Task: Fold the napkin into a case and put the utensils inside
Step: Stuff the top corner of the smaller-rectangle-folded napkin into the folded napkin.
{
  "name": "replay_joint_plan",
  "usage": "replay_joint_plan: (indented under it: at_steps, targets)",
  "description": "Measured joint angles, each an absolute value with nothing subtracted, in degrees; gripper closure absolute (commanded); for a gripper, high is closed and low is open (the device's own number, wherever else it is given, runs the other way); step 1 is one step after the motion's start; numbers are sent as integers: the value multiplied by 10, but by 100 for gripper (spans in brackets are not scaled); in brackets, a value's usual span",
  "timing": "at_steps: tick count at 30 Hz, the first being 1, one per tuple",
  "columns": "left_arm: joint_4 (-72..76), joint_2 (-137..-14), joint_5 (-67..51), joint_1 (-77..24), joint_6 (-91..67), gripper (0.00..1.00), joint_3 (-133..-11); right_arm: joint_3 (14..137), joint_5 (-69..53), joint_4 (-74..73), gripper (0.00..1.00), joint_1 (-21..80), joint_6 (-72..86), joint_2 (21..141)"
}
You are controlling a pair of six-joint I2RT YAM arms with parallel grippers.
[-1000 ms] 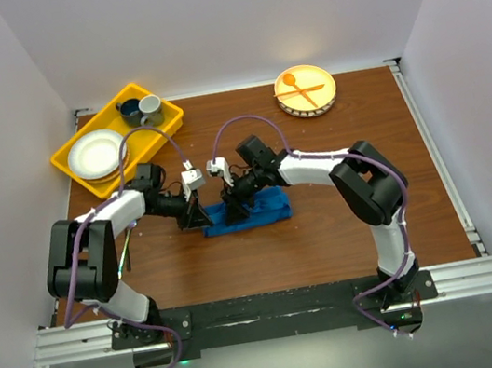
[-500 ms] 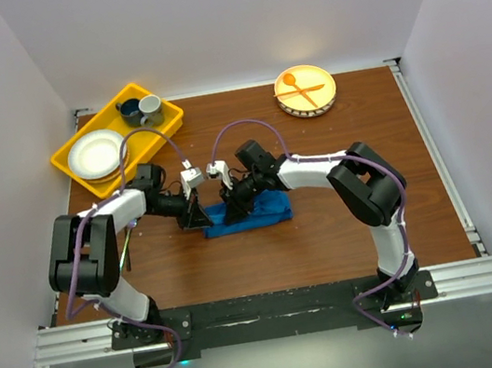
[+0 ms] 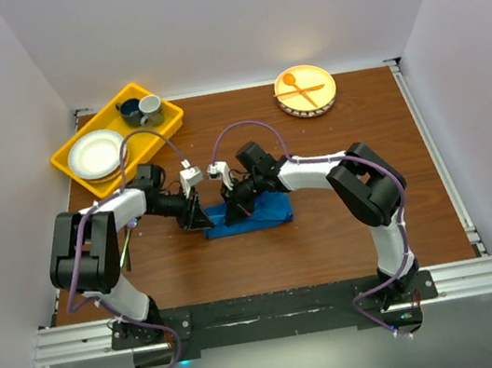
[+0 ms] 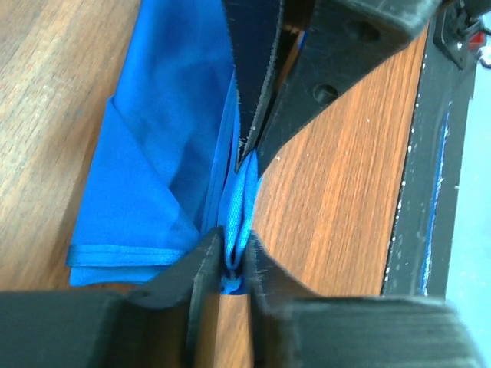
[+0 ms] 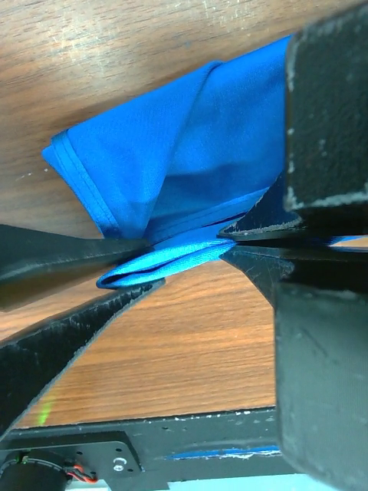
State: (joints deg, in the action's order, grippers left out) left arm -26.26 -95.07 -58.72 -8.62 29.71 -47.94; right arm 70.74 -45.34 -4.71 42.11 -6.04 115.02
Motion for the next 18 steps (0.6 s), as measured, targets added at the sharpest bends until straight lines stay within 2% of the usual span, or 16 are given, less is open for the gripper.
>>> replay_joint_plan:
  at_steps: [4, 8, 11, 18]
  targets:
    - [-241, -941, -581, -67, 258, 56, -477, 699, -451, -43, 100, 421, -52, 1150]
    - [-162, -880, -530, -41, 174, 53, -467, 679, -442, -29, 100, 421, -44, 1150]
    - [-106, -846, -485, -40, 126, 55, -469, 670, -435, -22, 100, 422, -41, 1150]
    - [-116, -859, -380, -121, 115, 60, -477, 662, -425, -14, 100, 428, -39, 1146]
